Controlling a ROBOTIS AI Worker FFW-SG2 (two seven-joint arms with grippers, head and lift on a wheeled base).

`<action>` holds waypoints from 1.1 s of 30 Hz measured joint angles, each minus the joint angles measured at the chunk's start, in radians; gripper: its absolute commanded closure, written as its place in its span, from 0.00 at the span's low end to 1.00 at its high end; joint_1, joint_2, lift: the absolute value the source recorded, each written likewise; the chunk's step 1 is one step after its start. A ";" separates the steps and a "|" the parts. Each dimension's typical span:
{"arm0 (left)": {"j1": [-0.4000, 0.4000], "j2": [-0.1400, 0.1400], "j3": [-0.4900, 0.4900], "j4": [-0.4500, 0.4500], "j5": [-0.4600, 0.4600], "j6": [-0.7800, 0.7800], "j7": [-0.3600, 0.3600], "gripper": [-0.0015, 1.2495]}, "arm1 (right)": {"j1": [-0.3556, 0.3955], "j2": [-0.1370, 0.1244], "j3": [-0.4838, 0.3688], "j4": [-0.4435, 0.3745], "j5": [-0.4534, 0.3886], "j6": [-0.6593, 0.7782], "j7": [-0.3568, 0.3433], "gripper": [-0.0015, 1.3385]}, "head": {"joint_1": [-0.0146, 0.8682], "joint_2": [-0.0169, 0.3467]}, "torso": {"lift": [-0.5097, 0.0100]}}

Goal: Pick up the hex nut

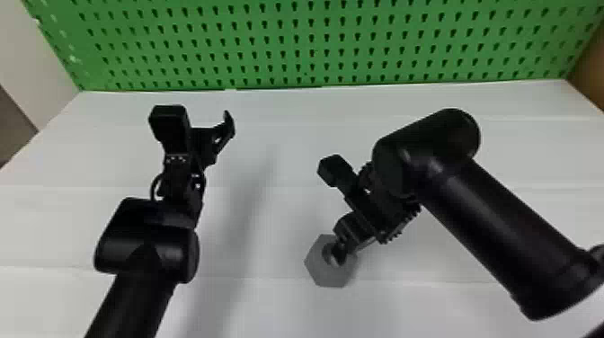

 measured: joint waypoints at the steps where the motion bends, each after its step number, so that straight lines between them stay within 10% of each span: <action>1: 0.001 0.000 0.000 0.000 0.000 0.000 0.000 0.07 | 0.002 -0.001 -0.011 -0.012 0.006 0.000 0.000 0.75 | 0.91 0.46 | 0.82; 33: 0.021 0.000 0.005 -0.002 0.010 -0.003 0.000 0.07 | 0.245 0.009 -0.436 -0.435 0.267 -0.142 0.000 0.78 | 0.91 0.46 | 0.82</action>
